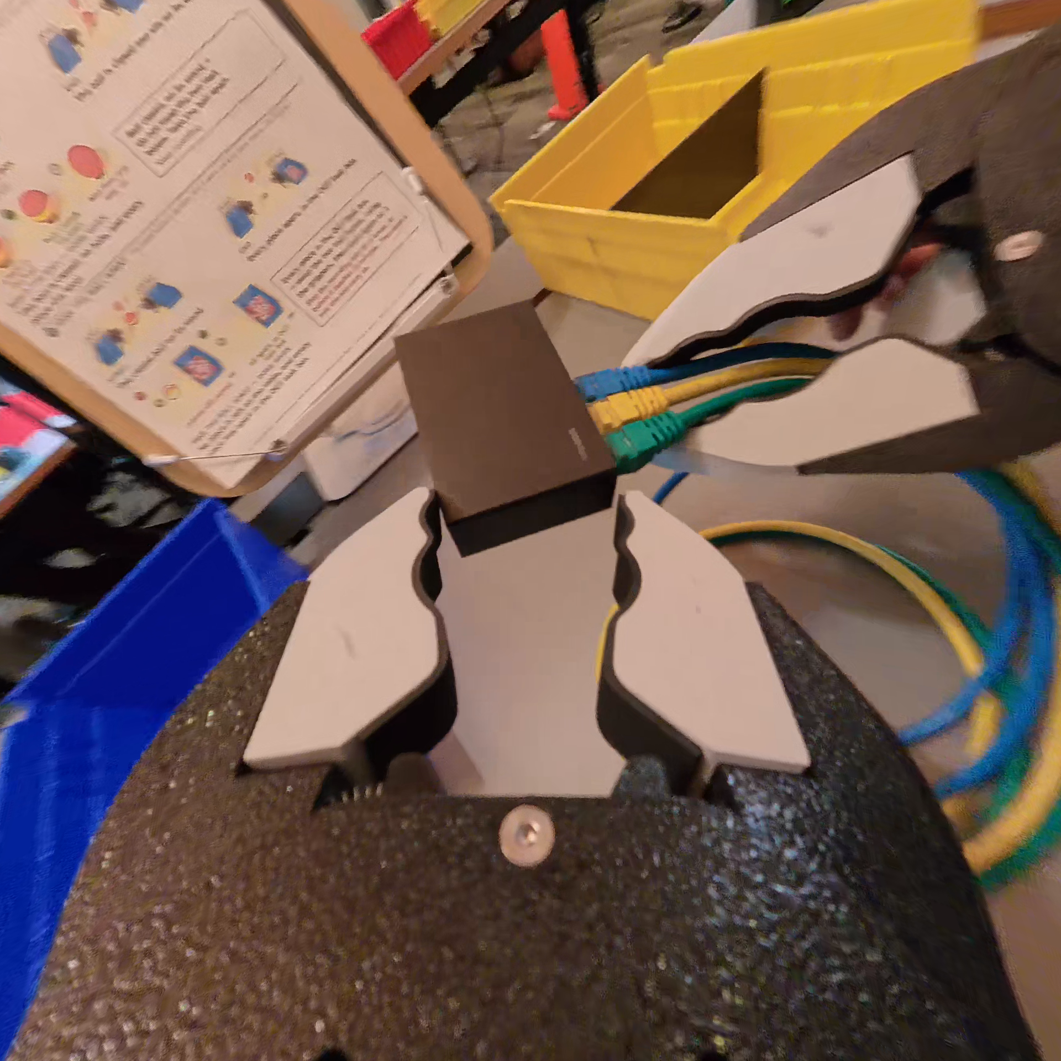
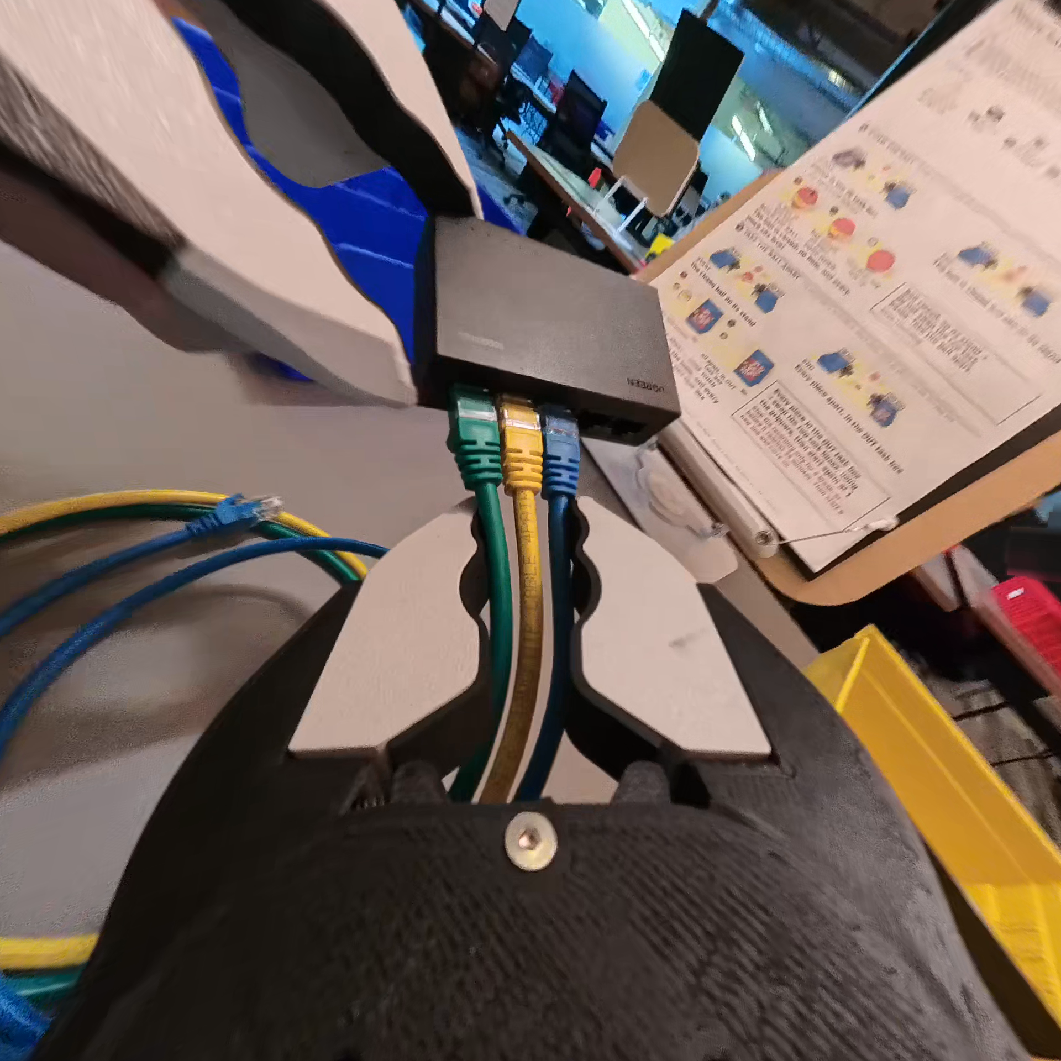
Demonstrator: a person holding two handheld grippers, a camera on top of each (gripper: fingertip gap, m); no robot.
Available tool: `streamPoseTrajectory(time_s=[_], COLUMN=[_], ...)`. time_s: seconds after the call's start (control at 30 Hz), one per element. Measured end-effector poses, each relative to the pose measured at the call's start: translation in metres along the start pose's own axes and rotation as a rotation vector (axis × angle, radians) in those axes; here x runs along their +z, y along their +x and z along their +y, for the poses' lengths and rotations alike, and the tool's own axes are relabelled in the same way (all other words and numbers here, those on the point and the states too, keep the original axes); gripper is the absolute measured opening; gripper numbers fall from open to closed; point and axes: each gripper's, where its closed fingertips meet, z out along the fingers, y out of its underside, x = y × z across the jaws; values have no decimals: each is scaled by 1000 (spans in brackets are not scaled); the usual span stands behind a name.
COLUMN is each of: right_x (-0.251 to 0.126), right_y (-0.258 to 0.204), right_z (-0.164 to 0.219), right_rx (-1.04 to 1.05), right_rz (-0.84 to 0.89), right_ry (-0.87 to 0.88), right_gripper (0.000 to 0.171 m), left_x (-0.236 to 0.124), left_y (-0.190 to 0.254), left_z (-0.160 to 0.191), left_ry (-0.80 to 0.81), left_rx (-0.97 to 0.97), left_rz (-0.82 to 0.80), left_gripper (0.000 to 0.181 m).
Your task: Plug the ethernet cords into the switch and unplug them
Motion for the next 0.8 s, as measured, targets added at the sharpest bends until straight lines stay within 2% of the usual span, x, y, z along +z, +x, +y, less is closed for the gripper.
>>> streamPoseTrajectory(time_s=[0.07,0.13,0.27,0.37,0.47,0.53,0.57,0.7,0.8], right_x=[-7,-15,-31,-32,-33,-32,-31,-31,-35], right_y=[9,18,7,2,-15,-20,-18,-20,-8], right_z=[-3,-9,-12,-10,-11,-9,-7,15,19], right_rx=[-37,-74,-285,-358,-358,-356,-341,-201,-53], right_rz=[24,40,-58,-78,-182,-205,-202,-292,-287], right_ry=[44,105,154,132,158,155,157,107,101], right_gripper=[24,24,24,24,25,24,24,30,47], left_x=[-9,-18,-29,-33,-29,-26,-22,-8,2], left_y=[12,19,22,33,50,53,52,61,58], left_z=[-3,-3,-11,-10,-3,-5,-4,2,1], left_ry=[22,14,14,-42,-88,-59,-29,37,150], left_rx=[-112,-315,-770,-958,-1016,-1100,-1135,-1240,-1433], left_rz=[164,338,683,904,1011,1060,1059,1037,1028], left_gripper=[71,77,72,61,56,42,28,27,26])
